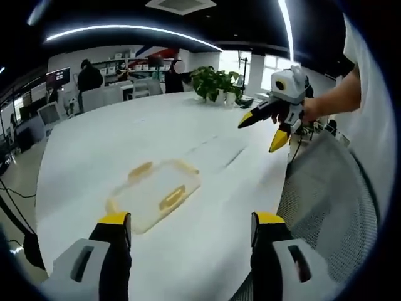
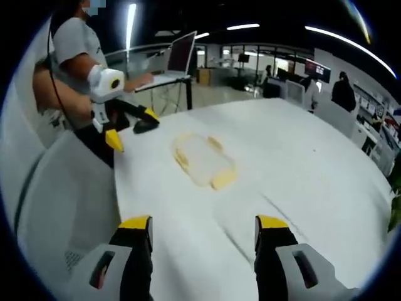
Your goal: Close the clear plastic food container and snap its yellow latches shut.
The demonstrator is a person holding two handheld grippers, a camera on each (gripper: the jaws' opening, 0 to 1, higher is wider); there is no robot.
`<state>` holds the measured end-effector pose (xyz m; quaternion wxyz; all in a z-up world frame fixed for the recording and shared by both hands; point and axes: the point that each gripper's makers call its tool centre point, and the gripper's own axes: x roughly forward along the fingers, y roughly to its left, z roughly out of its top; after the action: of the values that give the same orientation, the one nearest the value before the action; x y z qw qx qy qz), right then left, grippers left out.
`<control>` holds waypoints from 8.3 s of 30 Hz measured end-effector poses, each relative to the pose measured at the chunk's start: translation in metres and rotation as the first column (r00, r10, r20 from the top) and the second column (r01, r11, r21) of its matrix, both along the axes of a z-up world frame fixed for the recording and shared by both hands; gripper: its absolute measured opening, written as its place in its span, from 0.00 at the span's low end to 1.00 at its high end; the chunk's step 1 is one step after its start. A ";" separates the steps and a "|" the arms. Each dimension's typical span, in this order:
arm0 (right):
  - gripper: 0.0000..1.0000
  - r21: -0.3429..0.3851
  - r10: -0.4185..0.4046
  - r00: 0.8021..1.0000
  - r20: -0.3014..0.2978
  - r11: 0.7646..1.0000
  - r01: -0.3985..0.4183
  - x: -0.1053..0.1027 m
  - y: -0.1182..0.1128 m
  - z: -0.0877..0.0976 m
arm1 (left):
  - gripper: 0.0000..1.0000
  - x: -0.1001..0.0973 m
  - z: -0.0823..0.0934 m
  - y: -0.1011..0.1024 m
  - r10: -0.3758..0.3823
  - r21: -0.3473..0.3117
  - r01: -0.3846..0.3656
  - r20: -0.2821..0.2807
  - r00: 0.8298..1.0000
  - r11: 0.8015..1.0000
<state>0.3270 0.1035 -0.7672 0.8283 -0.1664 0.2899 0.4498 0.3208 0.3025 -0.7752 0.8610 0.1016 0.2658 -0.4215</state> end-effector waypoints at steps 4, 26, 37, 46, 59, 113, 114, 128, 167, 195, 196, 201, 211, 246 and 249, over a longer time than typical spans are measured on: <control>0.65 -0.012 0.020 1.000 0.005 1.000 -0.020 0.005 0.004 0.000 | 0.78 0.005 -0.001 0.003 -0.009 0.011 0.009 0.002 1.000 1.000; 0.64 -0.064 0.110 0.994 0.010 0.992 -0.109 0.022 0.021 -0.005 | 0.78 0.023 -0.006 0.022 -0.072 0.089 0.070 0.016 0.997 0.994; 0.63 -0.076 0.136 0.991 0.003 0.988 -0.135 0.034 0.028 -0.008 | 0.77 0.029 -0.012 0.028 -0.102 0.119 0.100 0.005 0.995 0.988; 0.63 -0.095 0.170 0.985 -0.011 0.981 -0.170 0.040 0.032 -0.013 | 0.77 0.039 -0.019 0.034 -0.126 0.142 0.126 -0.008 0.992 0.982; 0.63 -0.128 0.214 0.976 -0.023 0.968 -0.216 0.053 0.037 -0.021 | 0.76 0.049 -0.029 0.040 -0.179 0.187 0.180 -0.017 0.984 0.966; 0.60 -0.225 0.350 0.933 -0.082 0.906 -0.359 0.095 0.063 -0.047 | 0.73 0.096 -0.052 0.046 -0.367 0.372 0.357 -0.046 0.929 0.857; 0.60 -0.224 0.351 0.933 -0.083 0.906 -0.360 0.096 0.064 -0.047 | 0.73 0.096 -0.052 0.047 -0.368 0.372 0.359 -0.049 0.929 0.856; 0.60 -0.245 0.384 0.918 -0.103 0.884 -0.398 0.099 0.072 -0.057 | 0.74 0.101 -0.063 0.049 -0.411 0.404 0.406 -0.078 0.908 0.820; 0.54 -0.339 0.486 0.854 -0.186 0.784 -0.520 0.097 0.086 -0.094 | 0.53 0.109 -0.080 0.042 -0.550 0.448 0.560 -0.168 0.818 0.697; 0.40 -0.346 0.497 0.838 -0.224 0.764 -0.545 0.095 0.083 -0.094 | 0.39 0.105 -0.082 0.043 -0.575 0.441 0.594 -0.193 0.795 0.673; 0.40 -0.348 0.499 0.837 -0.225 0.761 -0.547 0.095 0.083 -0.094 | 0.39 0.106 -0.082 0.043 -0.578 0.438 0.597 -0.193 0.793 0.673; 0.39 -0.360 0.492 0.838 -0.237 0.756 -0.546 0.096 0.083 -0.094 | 0.39 0.104 -0.080 0.040 -0.586 0.446 0.607 -0.203 0.784 0.657; 0.37 -0.374 0.476 0.842 -0.254 0.754 -0.539 0.097 0.082 -0.094 | 0.37 0.105 -0.080 0.041 -0.549 0.455 0.580 -0.214 0.808 0.676; 0.37 -0.390 0.491 0.856 -0.164 0.764 -0.513 0.082 0.052 -0.027 | 0.37 0.089 -0.019 0.013 -0.527 0.491 0.522 -0.142 0.838 0.697; 0.37 -0.391 0.490 0.857 -0.160 0.766 -0.511 0.080 0.049 -0.024 | 0.37 0.086 -0.015 0.008 -0.529 0.494 0.522 -0.140 0.837 0.695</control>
<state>0.4066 0.1521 -0.7913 0.6153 -0.4006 0.3448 0.5848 0.4069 0.3105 -0.7901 0.6471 0.4013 0.3224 -0.5624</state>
